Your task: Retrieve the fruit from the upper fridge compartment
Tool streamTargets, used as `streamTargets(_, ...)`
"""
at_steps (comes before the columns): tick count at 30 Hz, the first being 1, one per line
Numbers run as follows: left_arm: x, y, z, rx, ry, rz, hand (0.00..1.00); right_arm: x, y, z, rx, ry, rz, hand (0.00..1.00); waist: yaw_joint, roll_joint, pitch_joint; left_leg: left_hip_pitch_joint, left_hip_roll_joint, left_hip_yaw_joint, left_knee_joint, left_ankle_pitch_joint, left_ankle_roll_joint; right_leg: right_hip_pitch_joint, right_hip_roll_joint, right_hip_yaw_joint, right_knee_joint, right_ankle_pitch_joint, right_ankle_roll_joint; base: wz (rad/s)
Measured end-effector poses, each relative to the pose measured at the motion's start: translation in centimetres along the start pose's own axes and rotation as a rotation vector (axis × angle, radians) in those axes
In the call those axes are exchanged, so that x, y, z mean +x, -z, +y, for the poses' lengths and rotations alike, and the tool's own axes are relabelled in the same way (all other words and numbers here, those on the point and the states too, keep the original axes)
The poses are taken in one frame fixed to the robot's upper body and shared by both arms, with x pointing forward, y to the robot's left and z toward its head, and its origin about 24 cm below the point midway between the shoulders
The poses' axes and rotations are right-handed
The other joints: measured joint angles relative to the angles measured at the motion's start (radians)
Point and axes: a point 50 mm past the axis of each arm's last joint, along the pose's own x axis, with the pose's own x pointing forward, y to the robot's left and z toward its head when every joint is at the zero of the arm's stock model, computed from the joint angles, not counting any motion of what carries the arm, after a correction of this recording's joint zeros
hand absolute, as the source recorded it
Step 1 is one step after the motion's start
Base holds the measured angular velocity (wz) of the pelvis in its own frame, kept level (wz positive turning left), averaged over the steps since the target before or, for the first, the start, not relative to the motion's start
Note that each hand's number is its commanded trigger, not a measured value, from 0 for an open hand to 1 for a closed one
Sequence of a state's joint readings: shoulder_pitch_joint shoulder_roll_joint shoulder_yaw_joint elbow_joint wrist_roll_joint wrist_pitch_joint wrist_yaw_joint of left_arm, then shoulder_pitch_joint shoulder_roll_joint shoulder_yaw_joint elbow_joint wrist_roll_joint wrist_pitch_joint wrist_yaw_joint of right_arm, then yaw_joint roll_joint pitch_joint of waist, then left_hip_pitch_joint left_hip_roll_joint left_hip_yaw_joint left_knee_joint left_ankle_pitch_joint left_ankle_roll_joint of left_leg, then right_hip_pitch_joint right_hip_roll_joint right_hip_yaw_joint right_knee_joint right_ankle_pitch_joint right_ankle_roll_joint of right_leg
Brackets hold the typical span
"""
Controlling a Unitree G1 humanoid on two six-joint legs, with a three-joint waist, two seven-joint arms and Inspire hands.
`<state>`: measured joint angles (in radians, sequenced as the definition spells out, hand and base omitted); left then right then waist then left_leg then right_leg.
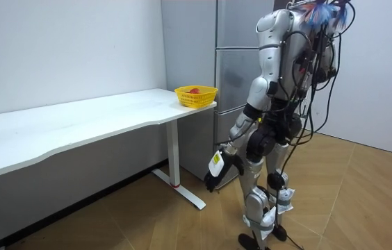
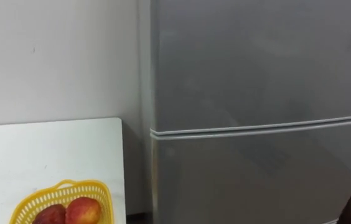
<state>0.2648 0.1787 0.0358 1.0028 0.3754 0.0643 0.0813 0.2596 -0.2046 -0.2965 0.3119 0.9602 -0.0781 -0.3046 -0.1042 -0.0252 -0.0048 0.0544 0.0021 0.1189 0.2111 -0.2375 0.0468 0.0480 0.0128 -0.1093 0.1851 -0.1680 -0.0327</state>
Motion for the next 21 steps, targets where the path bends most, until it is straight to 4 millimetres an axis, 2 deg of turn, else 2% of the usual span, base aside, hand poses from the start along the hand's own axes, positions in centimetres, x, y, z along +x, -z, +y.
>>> streamTargets(1,-0.1,0.1,-0.3,-0.006,0.004,0.003,0.00,0.0,0.9,-1.0,-0.019,0.060,0.026,0.00,0.002,0.012,-0.0001,0.007,0.000,0.007,-0.007,0.000,0.000,0.002,0.001,0.007,0.000,-0.001,0.001,-0.15)
streamTargets(3,-0.1,0.2,-0.5,-0.008,0.005,0.006,0.00,-0.2,2.2,-2.2,-0.071,0.132,0.067,0.00,-0.001,0.023,0.0004,0.009,0.000,0.009,-0.008,0.000,0.000,0.003,0.001,0.011,0.000,-0.002,0.002,-0.07)
streamTargets(7,-0.2,0.2,-0.8,-0.008,0.004,0.002,0.00,-0.7,5.1,-5.1,-0.277,0.230,0.168,0.00,-0.001,0.019,-0.0005,0.011,0.000,0.009,-0.009,0.001,-0.001,0.002,0.004,0.017,0.000,-0.004,0.001,0.00)
streamTargets(12,-0.2,0.5,-1.1,-0.020,0.013,0.013,0.00,-1.8,7.5,-8.3,-0.451,0.285,0.281,0.00,-0.002,0.007,-0.0012,0.015,0.000,0.007,-0.013,0.001,-0.001,0.007,0.003,0.016,-0.003,-0.007,0.001,0.01)
streamTargets(15,-0.4,1.1,-1.5,-0.021,0.027,0.034,0.00,-2.8,9.1,-9.4,-0.519,0.291,0.356,0.00,-0.004,0.003,0.0003,0.028,0.000,0.007,-0.014,0.001,-0.001,0.019,0.004,0.019,-0.005,-0.007,0.001,-0.01)
streamTargets(21,-0.4,0.9,-1.7,-0.022,0.052,0.035,0.00,-4.5,11.6,-11.1,-0.713,0.215,0.527,0.00,0.004,0.005,0.0025,0.026,0.000,0.001,-0.014,-0.001,-0.003,0.019,0.005,0.017,-0.015,-0.007,0.001,0.02)
